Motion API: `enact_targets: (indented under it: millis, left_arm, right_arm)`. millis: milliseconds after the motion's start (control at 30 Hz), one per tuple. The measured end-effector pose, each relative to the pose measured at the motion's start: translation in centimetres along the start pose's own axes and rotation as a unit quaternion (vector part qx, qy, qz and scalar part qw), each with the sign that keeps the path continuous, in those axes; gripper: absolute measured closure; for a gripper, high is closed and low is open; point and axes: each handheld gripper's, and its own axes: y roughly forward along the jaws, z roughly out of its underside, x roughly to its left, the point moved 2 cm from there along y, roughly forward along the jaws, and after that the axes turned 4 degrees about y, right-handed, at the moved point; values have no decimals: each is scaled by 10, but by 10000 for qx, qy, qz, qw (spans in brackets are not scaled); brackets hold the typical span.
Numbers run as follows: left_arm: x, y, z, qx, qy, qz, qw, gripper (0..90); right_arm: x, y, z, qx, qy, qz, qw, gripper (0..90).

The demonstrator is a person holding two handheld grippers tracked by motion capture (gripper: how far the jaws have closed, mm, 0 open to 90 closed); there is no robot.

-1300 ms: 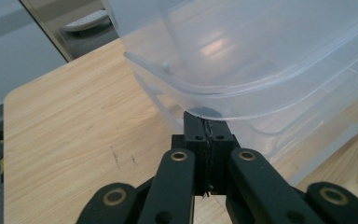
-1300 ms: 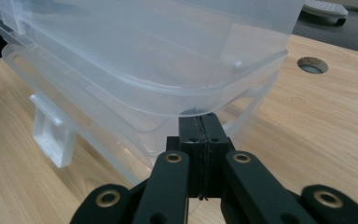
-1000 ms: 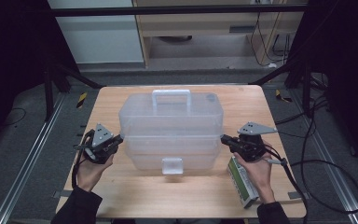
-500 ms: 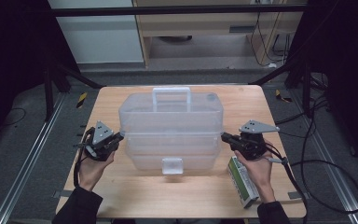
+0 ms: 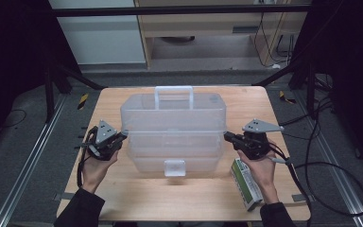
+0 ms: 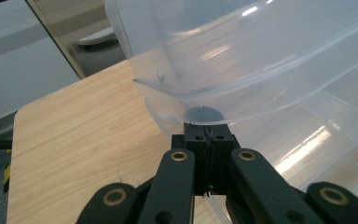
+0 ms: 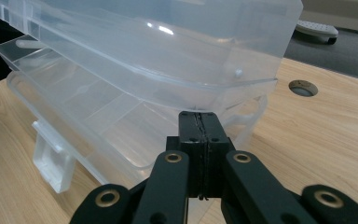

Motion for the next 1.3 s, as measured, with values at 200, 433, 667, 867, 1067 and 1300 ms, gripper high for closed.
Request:
enact_targets:
  millis: [200, 433, 667, 867, 1067, 1300]
  left_arm:
    - [-1, 1, 3, -14, 14, -87, 10000, 852]
    - [0, 0, 5, -133, 7, -344, 9993, 689]
    - [-1, 1, 1, -297, 35, -446, 9986, 633]
    - [-1, 3, -1, -398, 44, -499, 9980, 635]
    - [-1, 6, -3, -400, 104, -597, 9974, 664]
    - [-1, 6, -5, -400, 51, -681, 9969, 706]
  right_arm:
    - [0, 1, -1, 23, -2, 11, 10000, 900]
    - [0, 1, -1, 24, -30, 13, 10000, 900]
    - [1, 1, -1, 35, -27, 0, 10000, 900]
    - [1, 1, -1, 52, -20, -11, 10000, 900]
    - [1, 1, -1, 27, -13, -41, 10000, 889]
    - [1, 2, 0, 53, -18, -102, 9999, 819]
